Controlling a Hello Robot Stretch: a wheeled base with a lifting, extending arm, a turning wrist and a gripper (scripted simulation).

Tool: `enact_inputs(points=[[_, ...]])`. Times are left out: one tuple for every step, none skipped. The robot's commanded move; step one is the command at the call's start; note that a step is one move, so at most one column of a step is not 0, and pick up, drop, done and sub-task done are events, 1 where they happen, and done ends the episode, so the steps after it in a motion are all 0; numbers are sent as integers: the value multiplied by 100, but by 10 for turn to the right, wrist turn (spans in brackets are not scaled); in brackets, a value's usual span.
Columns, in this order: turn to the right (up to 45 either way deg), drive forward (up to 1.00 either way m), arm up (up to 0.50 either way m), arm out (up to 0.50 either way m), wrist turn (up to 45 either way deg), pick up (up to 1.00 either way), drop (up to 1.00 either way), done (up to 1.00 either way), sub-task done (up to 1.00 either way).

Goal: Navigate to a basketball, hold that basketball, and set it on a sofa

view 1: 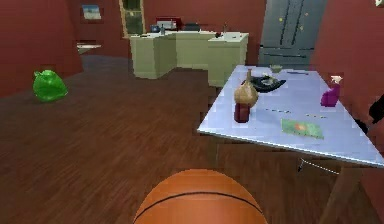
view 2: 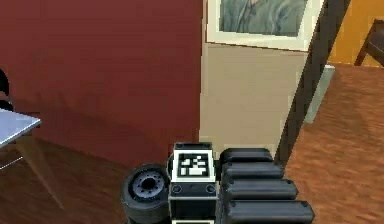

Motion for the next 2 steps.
enact_inputs(points=[[-450,0,0,0,0,0,0,0,0],[-210,0,0,0,0,0,0,0,0]])
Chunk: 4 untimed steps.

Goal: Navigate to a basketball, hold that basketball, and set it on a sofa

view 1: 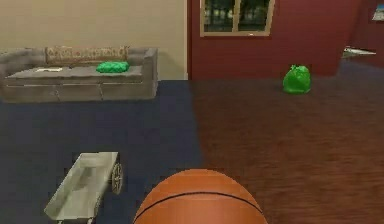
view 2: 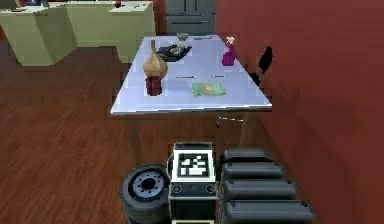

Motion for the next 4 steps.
enact_inputs(points=[[0,60,0,0,0,0,0,0,0],[-30,0,0,0,0,0,0,0,0],[0,100,0,0,0,0,0,0,0],[-150,0,0,0,0,0,0,0,0]])
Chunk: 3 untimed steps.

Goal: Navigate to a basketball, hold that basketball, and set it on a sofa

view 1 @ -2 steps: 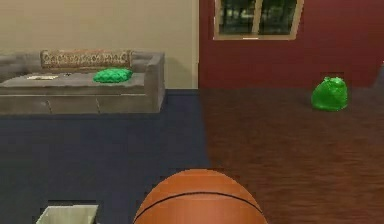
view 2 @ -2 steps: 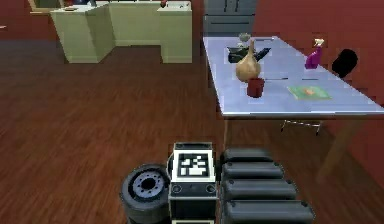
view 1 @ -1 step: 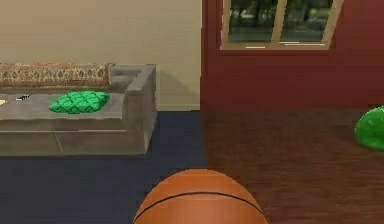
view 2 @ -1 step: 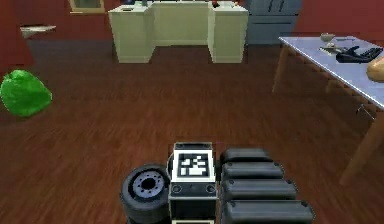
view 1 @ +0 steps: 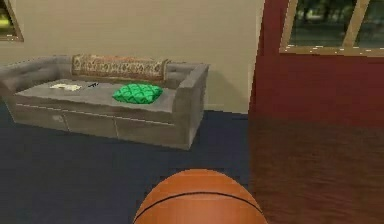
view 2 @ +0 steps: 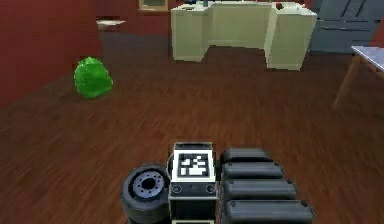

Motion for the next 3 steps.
enact_inputs(points=[[0,15,0,0,0,0,0,0,0],[-300,0,0,0,0,0,0,0,0],[0,45,0,0,0,0,0,0,0]])
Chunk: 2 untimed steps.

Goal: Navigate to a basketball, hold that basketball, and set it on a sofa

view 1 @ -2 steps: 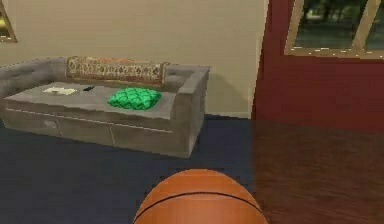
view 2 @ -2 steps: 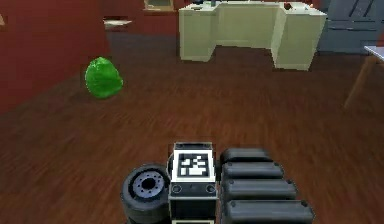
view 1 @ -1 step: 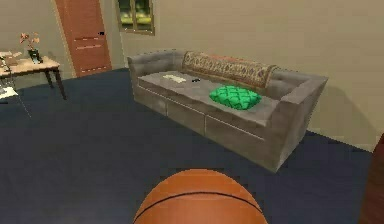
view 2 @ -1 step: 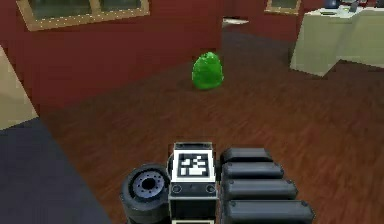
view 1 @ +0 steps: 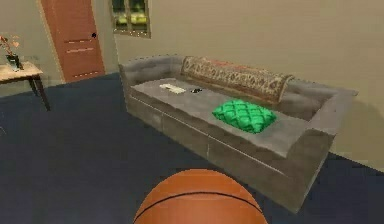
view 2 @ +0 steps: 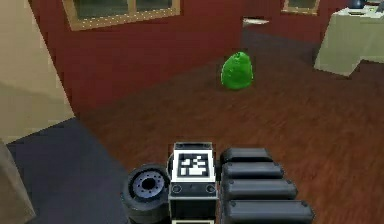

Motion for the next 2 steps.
enact_inputs(points=[[-180,0,0,0,0,0,0,0,0],[0,100,0,0,0,0,0,0,0]])
